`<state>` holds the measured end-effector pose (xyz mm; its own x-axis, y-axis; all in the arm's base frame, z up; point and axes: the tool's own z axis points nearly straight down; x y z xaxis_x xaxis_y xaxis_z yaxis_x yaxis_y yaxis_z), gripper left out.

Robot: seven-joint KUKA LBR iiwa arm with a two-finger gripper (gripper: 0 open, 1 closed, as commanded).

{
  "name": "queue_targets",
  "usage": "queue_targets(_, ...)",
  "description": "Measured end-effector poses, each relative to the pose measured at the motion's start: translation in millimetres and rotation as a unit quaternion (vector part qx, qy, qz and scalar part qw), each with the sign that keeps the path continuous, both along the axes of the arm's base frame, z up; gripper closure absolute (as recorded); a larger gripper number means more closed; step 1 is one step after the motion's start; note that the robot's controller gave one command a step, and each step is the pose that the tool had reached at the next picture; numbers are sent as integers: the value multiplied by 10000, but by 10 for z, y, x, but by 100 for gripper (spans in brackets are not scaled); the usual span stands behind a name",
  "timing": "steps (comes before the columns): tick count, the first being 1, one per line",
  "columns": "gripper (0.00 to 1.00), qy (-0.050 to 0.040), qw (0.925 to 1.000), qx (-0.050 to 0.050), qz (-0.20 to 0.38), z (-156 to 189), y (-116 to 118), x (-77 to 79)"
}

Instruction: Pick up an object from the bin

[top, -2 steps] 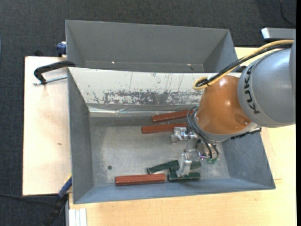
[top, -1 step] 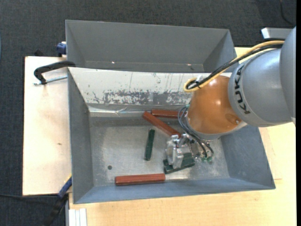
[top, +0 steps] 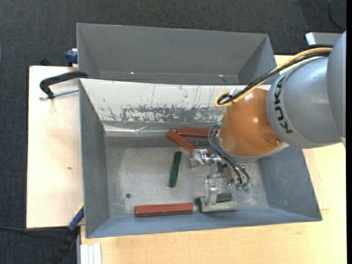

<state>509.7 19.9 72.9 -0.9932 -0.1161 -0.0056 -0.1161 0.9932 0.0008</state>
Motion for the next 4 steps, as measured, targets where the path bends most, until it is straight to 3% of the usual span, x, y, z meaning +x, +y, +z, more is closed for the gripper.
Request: queue_targets(4, 0, 5, 10000, 1, -1, -2, 0, -4)
